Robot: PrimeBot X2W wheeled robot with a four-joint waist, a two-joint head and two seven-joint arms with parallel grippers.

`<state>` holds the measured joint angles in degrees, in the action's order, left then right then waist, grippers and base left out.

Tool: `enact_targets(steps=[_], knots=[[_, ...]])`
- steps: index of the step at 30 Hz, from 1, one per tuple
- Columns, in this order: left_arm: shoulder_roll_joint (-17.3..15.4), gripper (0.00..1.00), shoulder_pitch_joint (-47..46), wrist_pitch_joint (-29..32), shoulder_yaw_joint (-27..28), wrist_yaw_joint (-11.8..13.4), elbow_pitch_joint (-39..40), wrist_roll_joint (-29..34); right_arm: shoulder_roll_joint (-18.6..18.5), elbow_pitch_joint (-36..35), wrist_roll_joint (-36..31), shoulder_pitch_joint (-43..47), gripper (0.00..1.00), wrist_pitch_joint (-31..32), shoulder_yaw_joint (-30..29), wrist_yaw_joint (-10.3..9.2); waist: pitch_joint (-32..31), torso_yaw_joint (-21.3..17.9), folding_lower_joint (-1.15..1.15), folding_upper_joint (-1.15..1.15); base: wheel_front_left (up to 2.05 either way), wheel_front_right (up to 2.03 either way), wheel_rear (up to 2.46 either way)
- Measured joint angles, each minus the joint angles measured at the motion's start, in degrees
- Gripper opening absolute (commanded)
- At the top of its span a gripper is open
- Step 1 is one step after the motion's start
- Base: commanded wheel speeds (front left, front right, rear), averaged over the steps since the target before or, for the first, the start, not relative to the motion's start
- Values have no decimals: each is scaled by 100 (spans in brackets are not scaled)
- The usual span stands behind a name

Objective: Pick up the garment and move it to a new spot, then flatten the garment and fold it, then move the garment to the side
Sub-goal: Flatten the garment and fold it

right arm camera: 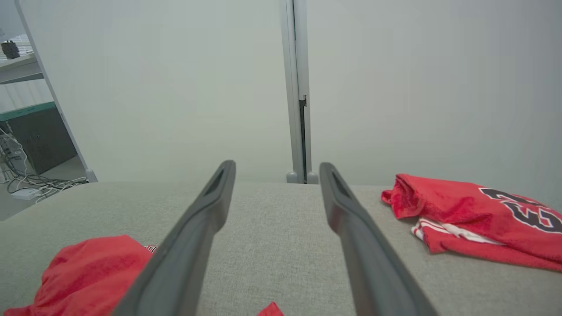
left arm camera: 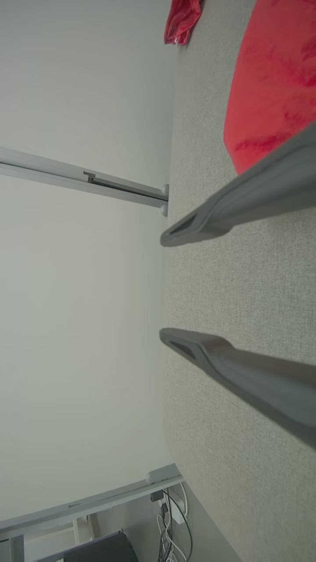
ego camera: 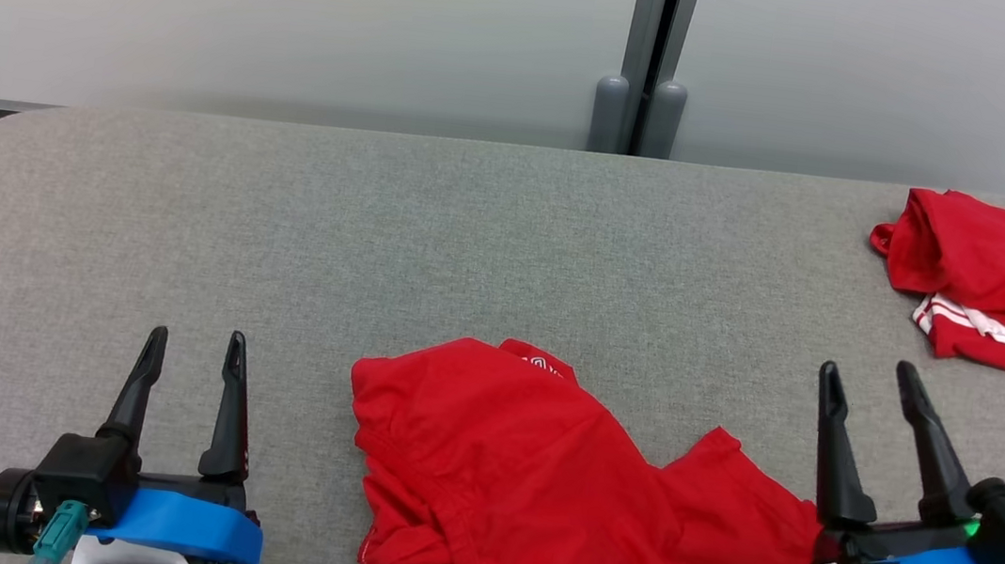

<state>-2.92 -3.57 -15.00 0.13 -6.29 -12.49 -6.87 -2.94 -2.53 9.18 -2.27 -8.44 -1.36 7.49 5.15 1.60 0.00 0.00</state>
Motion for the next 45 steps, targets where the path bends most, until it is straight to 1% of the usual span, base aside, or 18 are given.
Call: enact_targets(steps=[8,14,17,22,25,29,35,45], knots=[[0,100,63,0,-42,-25,-13,41,7,667,76,-112,100,-198,156,0,-74,85,0,0,0,0,0],[-7,100,80,0,-73,-30,-21,97,7,886,75,-148,100,-263,148,0,-115,76,0,0,0,0,0],[-15,100,25,0,-182,-37,-33,144,7,916,73,-178,100,-270,149,0,-129,54,0,0,0,0,0],[-15,100,-274,0,-547,-79,-111,172,7,968,64,-205,100,-249,176,0,-111,36,0,0,0,0,0],[-16,100,-462,49,-810,-82,-368,97,7,1009,69,-216,100,-238,234,0,-66,19,0,0,0,0,0],[-33,100,-716,335,-1127,-92,-732,2,7,1057,84,-247,100,-230,280,0,2,-30,0,0,0,0,0],[-157,100,-869,772,-1571,-112,-1366,-257,7,1093,91,-314,100,-224,285,0,102,-124,0,0,0,0,0],[-296,100,-960,1436,-2050,-113,-2362,-724,7,1228,99,-350,100,-225,271,0,202,-236,0,0,0,0,0]])
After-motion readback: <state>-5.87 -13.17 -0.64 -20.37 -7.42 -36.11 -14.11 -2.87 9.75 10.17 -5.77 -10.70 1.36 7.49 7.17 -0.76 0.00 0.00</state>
